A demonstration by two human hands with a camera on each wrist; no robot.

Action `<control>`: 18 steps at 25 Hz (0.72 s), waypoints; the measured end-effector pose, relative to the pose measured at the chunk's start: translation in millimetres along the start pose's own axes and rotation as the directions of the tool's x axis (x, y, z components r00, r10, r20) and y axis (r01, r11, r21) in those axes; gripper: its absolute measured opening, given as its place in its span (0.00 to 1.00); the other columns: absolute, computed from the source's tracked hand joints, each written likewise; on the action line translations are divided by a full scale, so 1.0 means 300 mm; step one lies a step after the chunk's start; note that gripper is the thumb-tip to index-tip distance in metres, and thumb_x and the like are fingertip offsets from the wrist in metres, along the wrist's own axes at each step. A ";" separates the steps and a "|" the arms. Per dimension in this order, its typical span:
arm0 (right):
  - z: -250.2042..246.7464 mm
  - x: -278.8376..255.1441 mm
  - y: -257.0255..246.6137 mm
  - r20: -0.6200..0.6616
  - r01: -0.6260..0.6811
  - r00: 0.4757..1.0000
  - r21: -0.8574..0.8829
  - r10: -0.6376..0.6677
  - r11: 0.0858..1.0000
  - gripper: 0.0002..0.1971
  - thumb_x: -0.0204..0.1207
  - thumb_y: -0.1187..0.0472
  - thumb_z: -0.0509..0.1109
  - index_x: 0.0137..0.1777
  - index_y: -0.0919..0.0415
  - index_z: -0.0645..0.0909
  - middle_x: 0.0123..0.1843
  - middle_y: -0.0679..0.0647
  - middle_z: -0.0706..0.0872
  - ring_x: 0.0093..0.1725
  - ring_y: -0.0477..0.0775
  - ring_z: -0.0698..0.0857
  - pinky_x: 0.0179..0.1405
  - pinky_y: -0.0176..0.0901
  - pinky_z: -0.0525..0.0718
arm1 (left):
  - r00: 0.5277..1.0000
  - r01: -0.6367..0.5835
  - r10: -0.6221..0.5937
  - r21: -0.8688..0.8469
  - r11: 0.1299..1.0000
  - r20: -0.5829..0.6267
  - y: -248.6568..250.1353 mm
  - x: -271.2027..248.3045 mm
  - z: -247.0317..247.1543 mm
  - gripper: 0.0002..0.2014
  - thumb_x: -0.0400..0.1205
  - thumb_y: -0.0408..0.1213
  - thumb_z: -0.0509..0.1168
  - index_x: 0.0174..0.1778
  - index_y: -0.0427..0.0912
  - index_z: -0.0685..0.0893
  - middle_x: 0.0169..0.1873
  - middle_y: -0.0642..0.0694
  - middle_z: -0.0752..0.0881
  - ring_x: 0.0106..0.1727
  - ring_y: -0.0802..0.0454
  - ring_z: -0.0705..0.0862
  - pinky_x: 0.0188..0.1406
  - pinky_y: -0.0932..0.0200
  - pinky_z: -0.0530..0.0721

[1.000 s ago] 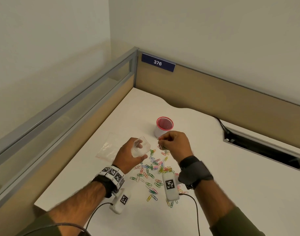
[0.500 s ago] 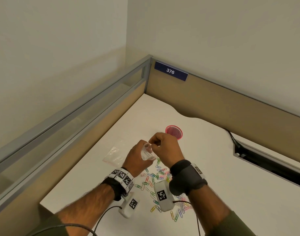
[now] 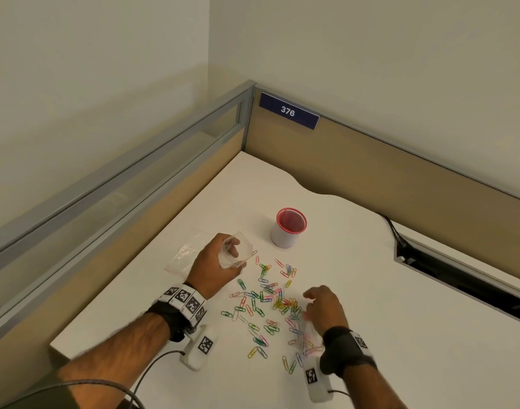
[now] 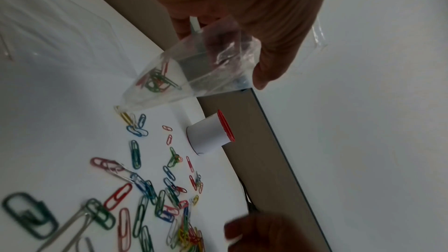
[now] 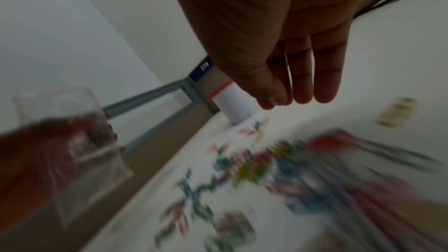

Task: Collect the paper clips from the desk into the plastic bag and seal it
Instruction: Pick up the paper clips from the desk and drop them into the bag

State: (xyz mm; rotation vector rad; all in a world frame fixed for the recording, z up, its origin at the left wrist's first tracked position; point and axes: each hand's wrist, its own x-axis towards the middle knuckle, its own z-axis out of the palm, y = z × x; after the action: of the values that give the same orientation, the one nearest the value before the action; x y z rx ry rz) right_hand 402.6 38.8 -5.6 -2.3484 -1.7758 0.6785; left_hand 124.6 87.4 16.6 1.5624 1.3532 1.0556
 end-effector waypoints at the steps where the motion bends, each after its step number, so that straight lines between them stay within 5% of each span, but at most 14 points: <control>1: 0.053 -0.027 0.032 0.035 0.002 0.999 -0.075 0.001 0.997 0.10 0.81 0.60 0.63 0.58 0.55 0.83 0.62 0.54 0.81 0.60 0.54 0.81 0.63 0.44 0.81 | 1.000 0.008 -0.008 0.007 1.000 -0.010 -0.006 -0.002 -0.005 0.21 0.73 0.33 0.79 0.57 0.48 0.79 0.44 0.50 0.85 0.49 0.64 0.83 0.48 0.81 0.76; 3: 0.119 -0.092 0.043 0.079 0.079 0.995 -0.147 -0.068 0.986 0.12 0.84 0.57 0.59 0.60 0.54 0.82 0.59 0.53 0.79 0.59 0.52 0.79 0.60 0.40 0.80 | 0.999 0.030 -0.030 0.004 1.000 -0.026 -0.009 -0.006 -0.014 0.19 0.73 0.32 0.79 0.56 0.46 0.81 0.43 0.50 0.84 0.46 0.68 0.83 0.47 0.82 0.75; 6: 0.100 -0.166 0.044 0.070 0.099 0.993 0.000 -0.099 0.995 0.14 0.82 0.49 0.62 0.64 0.52 0.81 0.61 0.50 0.79 0.59 0.49 0.78 0.58 0.34 0.76 | 0.998 0.045 -0.045 -0.002 0.999 -0.047 0.000 -0.011 -0.020 0.18 0.73 0.30 0.78 0.55 0.42 0.81 0.44 0.49 0.85 0.44 0.72 0.82 0.44 0.84 0.75; 11: 0.096 -0.257 0.144 0.179 -0.043 0.983 -0.043 0.050 0.998 0.41 0.60 0.39 0.80 0.73 0.53 0.72 0.64 0.51 0.74 0.65 0.53 0.76 0.64 0.45 0.78 | 0.997 0.041 -0.043 -0.028 0.999 -0.060 0.007 -0.026 -0.035 0.18 0.73 0.29 0.78 0.55 0.41 0.80 0.47 0.48 0.87 0.47 0.72 0.83 0.47 0.84 0.74; 18: 0.148 -0.136 -0.035 0.036 -0.020 0.999 0.082 0.017 0.996 0.10 0.79 0.53 0.67 0.56 0.57 0.81 0.57 0.54 0.80 0.47 0.50 0.81 0.55 0.42 0.84 | 1.000 0.003 -0.003 -0.022 1.000 -0.024 0.021 -0.032 -0.009 0.19 0.73 0.29 0.79 0.55 0.41 0.80 0.48 0.47 0.87 0.52 0.65 0.83 0.49 0.83 0.75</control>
State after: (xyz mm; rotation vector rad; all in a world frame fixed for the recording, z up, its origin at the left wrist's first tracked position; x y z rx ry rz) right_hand 366.1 -3.7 -30.2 -2.3155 -1.7073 0.7852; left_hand 123.4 77.3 22.4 1.5360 1.3556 1.0870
